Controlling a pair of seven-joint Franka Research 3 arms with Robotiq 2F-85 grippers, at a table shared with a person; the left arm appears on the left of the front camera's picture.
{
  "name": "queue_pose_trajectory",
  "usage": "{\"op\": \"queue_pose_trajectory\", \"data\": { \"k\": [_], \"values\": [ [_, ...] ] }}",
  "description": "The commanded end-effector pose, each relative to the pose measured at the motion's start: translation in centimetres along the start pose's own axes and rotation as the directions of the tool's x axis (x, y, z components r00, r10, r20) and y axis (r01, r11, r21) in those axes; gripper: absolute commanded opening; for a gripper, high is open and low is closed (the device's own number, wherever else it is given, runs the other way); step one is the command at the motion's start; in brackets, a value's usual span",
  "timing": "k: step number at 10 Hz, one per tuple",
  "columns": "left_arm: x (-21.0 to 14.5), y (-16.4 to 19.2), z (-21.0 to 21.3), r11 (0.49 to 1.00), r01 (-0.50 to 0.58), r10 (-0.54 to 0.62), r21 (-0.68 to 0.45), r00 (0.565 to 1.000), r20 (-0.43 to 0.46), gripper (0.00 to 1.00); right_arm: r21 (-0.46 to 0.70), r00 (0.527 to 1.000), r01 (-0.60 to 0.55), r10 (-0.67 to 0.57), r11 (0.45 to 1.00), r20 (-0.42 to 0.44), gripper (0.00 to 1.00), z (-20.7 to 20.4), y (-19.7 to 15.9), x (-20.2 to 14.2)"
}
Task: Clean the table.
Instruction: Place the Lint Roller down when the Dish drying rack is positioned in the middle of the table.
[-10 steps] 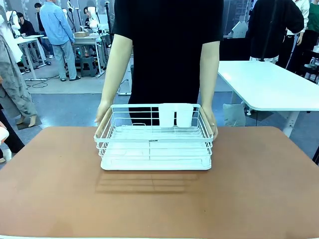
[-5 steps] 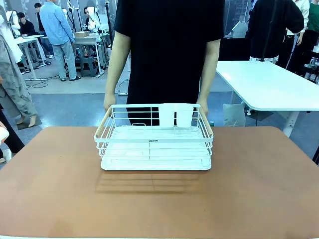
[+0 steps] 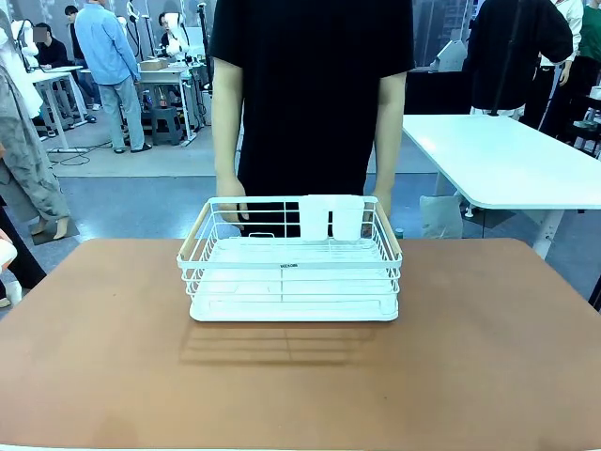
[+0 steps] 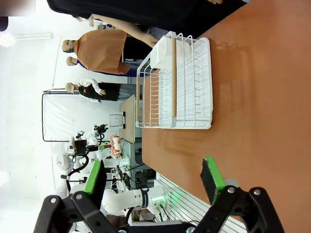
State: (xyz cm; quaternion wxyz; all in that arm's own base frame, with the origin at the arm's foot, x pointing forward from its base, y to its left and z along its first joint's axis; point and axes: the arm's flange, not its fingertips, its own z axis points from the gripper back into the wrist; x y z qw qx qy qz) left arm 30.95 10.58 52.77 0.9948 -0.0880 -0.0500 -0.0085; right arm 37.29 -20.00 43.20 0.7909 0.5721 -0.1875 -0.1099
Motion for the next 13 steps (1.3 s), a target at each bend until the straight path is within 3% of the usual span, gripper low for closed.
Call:
{"op": "queue_pose_trajectory", "data": {
  "k": [1,4,5,6,7,8,9,10,11,13],
  "values": [
    [-0.1,0.1,0.5,1.000,0.018,-0.018,0.004,1.000,-0.008,0.21,0.011,1.000,-0.004,0.004,1.000,0.003,1.00,0.0,0.3,0.0],
    [0.0,0.0,0.0,1.000,0.000,0.000,0.000,1.000,0.000,0.21,0.011,1.000,-0.004,0.004,1.000,0.003,1.00,0.0,0.3,0.0],
    [2.1,-0.6,-0.8,0.977,-0.212,0.212,0.014,0.977,0.029,0.21,0.011,1.000,-0.004,0.004,1.000,0.003,1.00,0.0,0.3,0.0],
    [3.8,-1.6,-2.3,0.889,-0.458,0.453,0.022,0.885,0.112,0.21,0.011,1.000,-0.004,0.004,1.000,0.003,1.00,0.0,0.3,0.0],
    [4.8,-2.9,-3.4,0.778,-0.627,0.618,-0.040,0.753,0.227,0.21,0.011,1.000,-0.004,0.004,1.000,0.003,1.00,0.0,0.3,0.0],
    [6.0,-3.9,-4.6,0.687,-0.723,0.724,-0.069,0.673,0.151,0.21,0.011,1.000,-0.004,0.004,1.000,0.003,1.00,0.0,0.3,0.0],
    [7.5,-4.6,-5.5,0.575,-0.808,0.818,-0.128,0.568,0.091,0.21,0.011,1.000,-0.004,0.004,1.000,0.003,1.00,0.0,0.3,0.0],
    [8.7,-5.2,-6.9,0.498,-0.852,0.867,-0.159,0.495,0.059,0.21,0.011,1.000,-0.004,0.004,1.000,0.003,1.00,0.0,0.3,0.0],
    [9.2,-5.9,-8.6,0.445,-0.878,0.895,-0.178,0.433,0.106,0.21,0.011,1.000,-0.004,0.004,1.000,0.003,1.00,0.0,0.3,0.0],
    [10.0,-7.4,-12.0,0.344,-0.899,0.939,-0.272,0.324,0.116,0.21,0.011,1.000,-0.004,0.004,1.000,0.003,1.00,0.0,0.3,0.0]
  ]
}}
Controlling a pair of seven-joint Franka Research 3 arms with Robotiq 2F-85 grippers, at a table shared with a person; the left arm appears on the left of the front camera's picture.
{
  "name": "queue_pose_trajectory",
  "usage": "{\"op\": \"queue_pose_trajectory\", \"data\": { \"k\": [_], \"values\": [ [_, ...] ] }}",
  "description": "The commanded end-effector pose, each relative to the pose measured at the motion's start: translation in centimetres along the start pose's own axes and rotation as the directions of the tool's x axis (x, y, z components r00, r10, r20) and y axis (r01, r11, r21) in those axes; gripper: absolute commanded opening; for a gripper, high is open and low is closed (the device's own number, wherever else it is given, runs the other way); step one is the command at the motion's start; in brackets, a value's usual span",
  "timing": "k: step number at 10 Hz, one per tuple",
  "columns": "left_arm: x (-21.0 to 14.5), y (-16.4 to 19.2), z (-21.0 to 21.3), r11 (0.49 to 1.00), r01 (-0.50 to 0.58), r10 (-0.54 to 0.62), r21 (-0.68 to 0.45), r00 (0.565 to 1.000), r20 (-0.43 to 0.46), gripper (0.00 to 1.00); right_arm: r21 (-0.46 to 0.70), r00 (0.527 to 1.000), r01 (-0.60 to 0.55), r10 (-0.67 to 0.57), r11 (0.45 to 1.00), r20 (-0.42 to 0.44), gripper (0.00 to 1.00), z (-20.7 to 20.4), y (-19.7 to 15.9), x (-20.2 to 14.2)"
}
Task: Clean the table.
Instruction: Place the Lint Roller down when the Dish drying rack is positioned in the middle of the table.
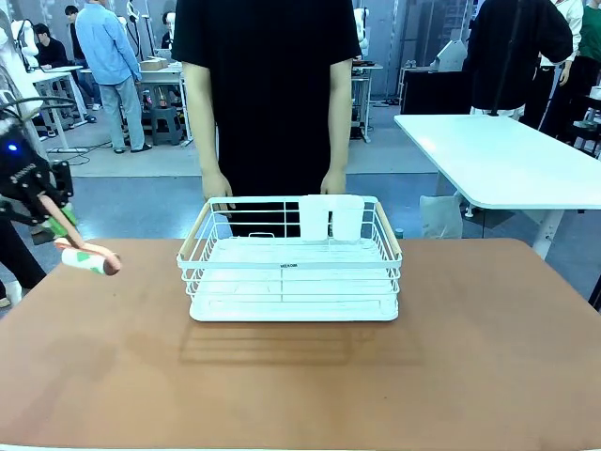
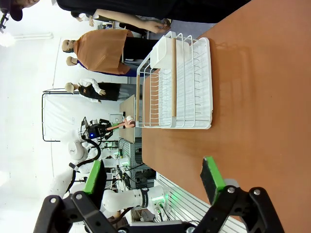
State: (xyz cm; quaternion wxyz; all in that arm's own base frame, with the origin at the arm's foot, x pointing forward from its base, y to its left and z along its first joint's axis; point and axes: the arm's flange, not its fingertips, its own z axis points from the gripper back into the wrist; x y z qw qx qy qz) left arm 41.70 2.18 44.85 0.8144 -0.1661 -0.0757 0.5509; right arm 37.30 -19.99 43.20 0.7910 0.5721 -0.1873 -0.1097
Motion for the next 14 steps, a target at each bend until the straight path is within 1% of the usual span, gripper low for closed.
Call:
{"op": "queue_pose_trajectory", "data": {
  "k": [1,2,3,4,5,6,8,10,12,14],
  "values": [
    [-1.4,0.0,-3.6,0.993,0.008,0.006,-0.115,0.993,0.121,0.21,0.011,1.000,-0.004,0.004,1.000,0.004,1.00,0.1,0.3,0.0],
    [-1.8,-0.2,-5.1,0.996,0.018,-0.010,-0.084,0.995,0.101,0.21,0.011,1.000,-0.004,0.004,1.000,0.004,1.00,0.1,0.3,0.0],
    [-1.5,-0.9,-6.3,0.991,0.015,0.007,-0.135,0.987,0.158,0.21,0.011,1.000,-0.004,0.004,1.000,0.004,1.00,0.1,0.3,0.0],
    [-1.1,-1.6,-7.2,0.988,-0.034,0.053,-0.153,0.992,0.118,0.21,0.011,1.000,-0.004,0.004,1.000,0.004,1.00,0.1,0.3,0.0],
    [-0.8,-1.7,-8.3,0.985,-0.043,0.065,-0.169,0.990,0.126,0.21,0.011,1.000,-0.004,0.004,1.000,0.004,1.00,0.1,0.3,0.0],
    [-0.5,-1.4,-9.4,0.982,-0.057,0.080,-0.181,0.989,0.123,0.21,0.011,1.000,-0.004,0.004,1.000,0.004,1.00,0.1,0.3,0.0],
    [0.4,-0.6,-11.5,0.971,-0.125,0.150,-0.205,0.982,0.111,0.21,0.011,1.000,-0.004,0.004,1.000,0.004,1.00,0.1,0.3,0.0],
    [0.9,0.7,-12.6,0.965,-0.113,0.143,-0.238,0.983,0.115,0.21,0.011,1.000,-0.004,0.004,1.000,0.004,1.00,0.1,0.3,0.0],
    [1.7,1.9,-13.8,0.970,-0.128,0.156,-0.208,0.980,0.124,0.21,0.011,1.000,-0.004,0.004,1.000,0.004,1.00,0.1,0.3,0.0],
    [1.9,2.6,-13.9,0.975,-0.124,0.144,-0.184,0.985,0.100,0.21,0.011,1.000,-0.004,0.004,1.000,0.004,1.00,0.1,0.3,0.0]
  ]
}}
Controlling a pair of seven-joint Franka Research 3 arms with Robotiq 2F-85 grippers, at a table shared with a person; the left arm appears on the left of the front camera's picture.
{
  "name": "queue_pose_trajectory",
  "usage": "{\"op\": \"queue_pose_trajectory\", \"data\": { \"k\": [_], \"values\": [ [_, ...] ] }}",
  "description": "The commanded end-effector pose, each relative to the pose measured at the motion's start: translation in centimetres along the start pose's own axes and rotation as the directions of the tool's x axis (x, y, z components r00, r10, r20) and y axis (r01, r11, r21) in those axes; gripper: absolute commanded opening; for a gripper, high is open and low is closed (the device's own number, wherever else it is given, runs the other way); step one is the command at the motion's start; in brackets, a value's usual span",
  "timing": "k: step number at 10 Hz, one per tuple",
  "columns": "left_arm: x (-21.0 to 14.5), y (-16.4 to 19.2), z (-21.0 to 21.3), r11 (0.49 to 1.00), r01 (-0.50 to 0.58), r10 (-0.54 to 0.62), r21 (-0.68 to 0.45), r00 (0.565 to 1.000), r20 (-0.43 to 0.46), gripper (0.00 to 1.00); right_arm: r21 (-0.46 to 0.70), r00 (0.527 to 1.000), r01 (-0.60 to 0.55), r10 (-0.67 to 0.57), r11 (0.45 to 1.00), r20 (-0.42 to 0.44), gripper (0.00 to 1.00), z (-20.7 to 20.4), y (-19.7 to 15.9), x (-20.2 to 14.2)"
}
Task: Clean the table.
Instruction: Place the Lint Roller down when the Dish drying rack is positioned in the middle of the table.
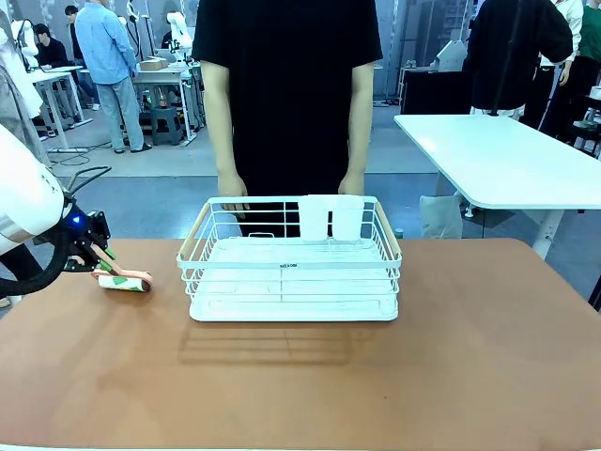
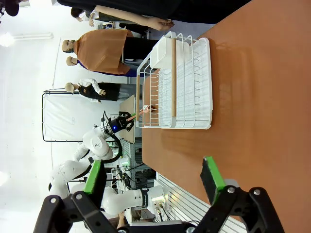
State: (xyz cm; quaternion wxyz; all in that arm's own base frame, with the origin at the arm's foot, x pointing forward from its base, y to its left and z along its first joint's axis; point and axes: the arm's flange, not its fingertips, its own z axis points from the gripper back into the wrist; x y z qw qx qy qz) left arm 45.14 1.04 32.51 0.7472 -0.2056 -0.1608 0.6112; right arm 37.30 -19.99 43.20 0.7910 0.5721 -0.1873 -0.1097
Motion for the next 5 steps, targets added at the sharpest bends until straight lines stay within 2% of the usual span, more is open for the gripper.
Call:
{"op": "queue_pose_trajectory", "data": {
  "k": [1,2,3,4,5],
  "values": [
    [1.1,1.8,-0.6,1.000,0.017,-0.017,0.000,0.999,-0.030,0.52,0.011,1.000,-0.004,0.004,1.000,0.003,1.00,0.1,0.3,0.0],
    [1.2,1.7,0.1,1.000,0.021,-0.021,-0.003,0.999,-0.044,0.60,0.011,1.000,-0.004,0.004,1.000,0.003,1.00,0.1,0.3,0.0],
    [1.4,1.6,0.7,1.000,0.016,-0.017,-0.012,0.998,-0.059,0.91,0.011,1.000,-0.004,0.004,1.000,0.003,1.00,0.1,0.3,0.0],
    [1.6,1.6,1.2,1.000,0.009,-0.010,-0.014,0.998,-0.063,0.99,0.011,1.000,-0.004,0.004,1.000,0.003,1.00,0.1,0.3,0.0],
    [1.4,1.7,2.1,1.000,0.002,0.000,0.027,0.997,-0.076,0.74,0.011,1.000,-0.004,0.004,1.000,0.003,1.00,0.1,0.3,0.0]
  ]
}}
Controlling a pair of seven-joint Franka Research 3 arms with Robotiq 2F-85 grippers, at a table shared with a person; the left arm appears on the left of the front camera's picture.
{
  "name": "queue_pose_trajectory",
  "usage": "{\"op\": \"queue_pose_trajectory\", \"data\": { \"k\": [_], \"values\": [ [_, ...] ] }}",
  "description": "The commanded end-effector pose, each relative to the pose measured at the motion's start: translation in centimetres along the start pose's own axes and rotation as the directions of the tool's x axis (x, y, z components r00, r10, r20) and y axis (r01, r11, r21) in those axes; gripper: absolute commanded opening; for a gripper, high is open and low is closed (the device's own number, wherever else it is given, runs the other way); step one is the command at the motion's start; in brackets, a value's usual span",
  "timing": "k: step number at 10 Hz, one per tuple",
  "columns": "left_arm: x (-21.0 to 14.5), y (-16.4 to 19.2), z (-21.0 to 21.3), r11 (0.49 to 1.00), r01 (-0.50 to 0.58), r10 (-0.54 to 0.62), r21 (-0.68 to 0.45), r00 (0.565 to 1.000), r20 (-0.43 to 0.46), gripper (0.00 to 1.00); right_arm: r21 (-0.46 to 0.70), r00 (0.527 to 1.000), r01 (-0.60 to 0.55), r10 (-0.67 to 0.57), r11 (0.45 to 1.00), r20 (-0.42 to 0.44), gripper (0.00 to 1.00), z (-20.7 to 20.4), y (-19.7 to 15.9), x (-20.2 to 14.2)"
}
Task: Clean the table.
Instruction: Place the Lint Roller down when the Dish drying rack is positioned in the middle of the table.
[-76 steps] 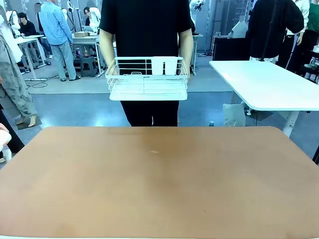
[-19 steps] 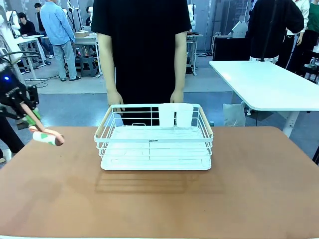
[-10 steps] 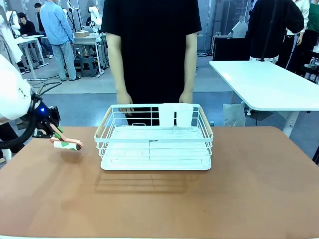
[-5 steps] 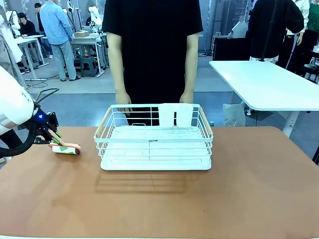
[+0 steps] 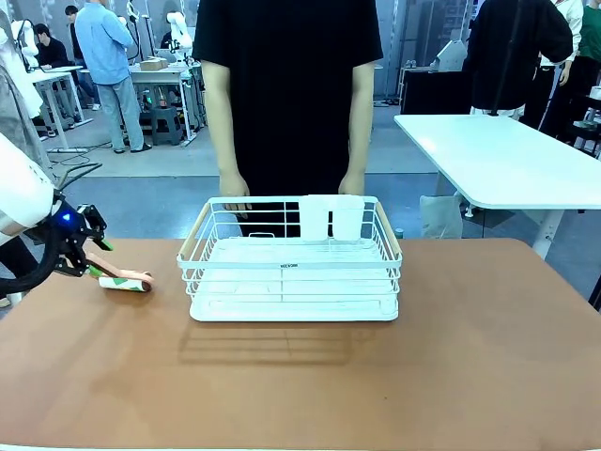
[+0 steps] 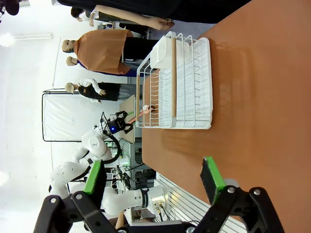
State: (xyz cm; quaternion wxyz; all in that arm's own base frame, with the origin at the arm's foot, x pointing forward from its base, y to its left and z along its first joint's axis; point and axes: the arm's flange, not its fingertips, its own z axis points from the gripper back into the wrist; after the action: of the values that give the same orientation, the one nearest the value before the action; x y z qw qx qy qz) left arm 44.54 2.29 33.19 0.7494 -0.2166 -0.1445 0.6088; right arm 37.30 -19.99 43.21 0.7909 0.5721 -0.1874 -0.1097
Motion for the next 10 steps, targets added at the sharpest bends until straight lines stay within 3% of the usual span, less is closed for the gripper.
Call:
{"op": "queue_pose_trajectory", "data": {
  "k": [1,4,6,7,8,10],
  "values": [
    [0.0,1.3,3.4,0.999,-0.017,0.017,0.036,1.000,-0.019,1.00,0.011,1.000,-0.004,0.004,1.000,0.003,1.00,0.1,0.3,0.0],
    [0.0,1.6,10.7,0.980,-0.043,0.053,0.195,0.998,-0.047,1.00,0.011,1.000,-0.004,0.004,1.000,0.003,1.00,0.1,0.3,0.0],
    [0.3,2.3,13.3,0.972,-0.021,0.042,0.235,0.995,-0.086,1.00,0.011,1.000,-0.004,0.004,1.000,0.003,1.00,0.1,0.3,0.0],
    [0.8,2.7,13.5,0.972,-0.006,0.030,0.235,0.995,-0.098,1.00,0.011,1.000,-0.004,0.004,1.000,0.003,1.00,0.1,0.3,0.0],
    [2.3,0.6,9.5,0.977,-0.020,0.032,0.214,0.998,-0.052,1.00,0.011,1.000,-0.004,0.004,1.000,0.003,1.00,0.1,0.3,0.0],
    [2.3,0.6,9.5,0.977,-0.020,0.032,0.214,0.998,-0.052,1.00,0.011,1.000,-0.004,0.004,1.000,0.003,1.00,0.1,0.3,0.0]
  ]
}}
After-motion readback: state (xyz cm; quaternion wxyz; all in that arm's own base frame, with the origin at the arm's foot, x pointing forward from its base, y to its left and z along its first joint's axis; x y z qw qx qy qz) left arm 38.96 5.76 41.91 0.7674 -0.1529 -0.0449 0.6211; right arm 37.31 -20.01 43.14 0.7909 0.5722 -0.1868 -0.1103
